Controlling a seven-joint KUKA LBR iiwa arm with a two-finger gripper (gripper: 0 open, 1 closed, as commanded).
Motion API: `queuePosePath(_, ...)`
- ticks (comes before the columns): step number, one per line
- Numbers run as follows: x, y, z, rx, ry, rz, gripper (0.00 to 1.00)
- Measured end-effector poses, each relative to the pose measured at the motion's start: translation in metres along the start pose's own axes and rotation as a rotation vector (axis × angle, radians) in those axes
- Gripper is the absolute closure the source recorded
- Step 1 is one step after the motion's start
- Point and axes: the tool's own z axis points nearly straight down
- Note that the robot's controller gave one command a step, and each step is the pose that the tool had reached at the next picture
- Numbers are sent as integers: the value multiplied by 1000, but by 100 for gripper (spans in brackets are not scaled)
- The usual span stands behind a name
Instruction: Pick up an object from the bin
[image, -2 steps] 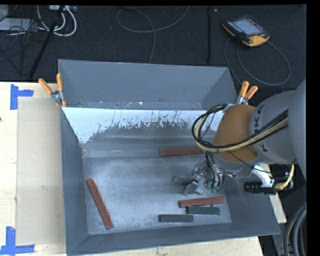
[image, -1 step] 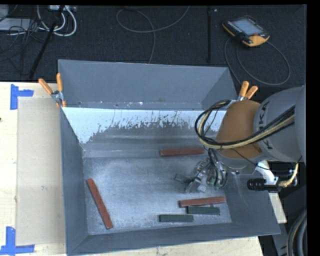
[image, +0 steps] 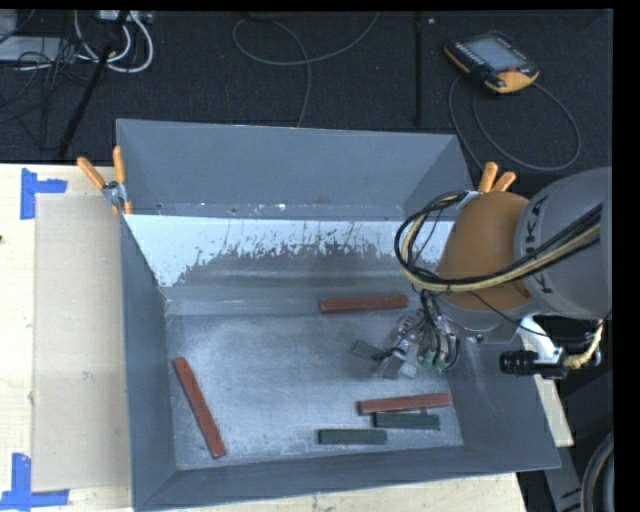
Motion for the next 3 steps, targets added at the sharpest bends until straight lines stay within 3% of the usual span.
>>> queuePosePath(2,2,-1,-33,3,6,-1,100)
queuePosePath(3,1,0,-54,0,0,-2,100)
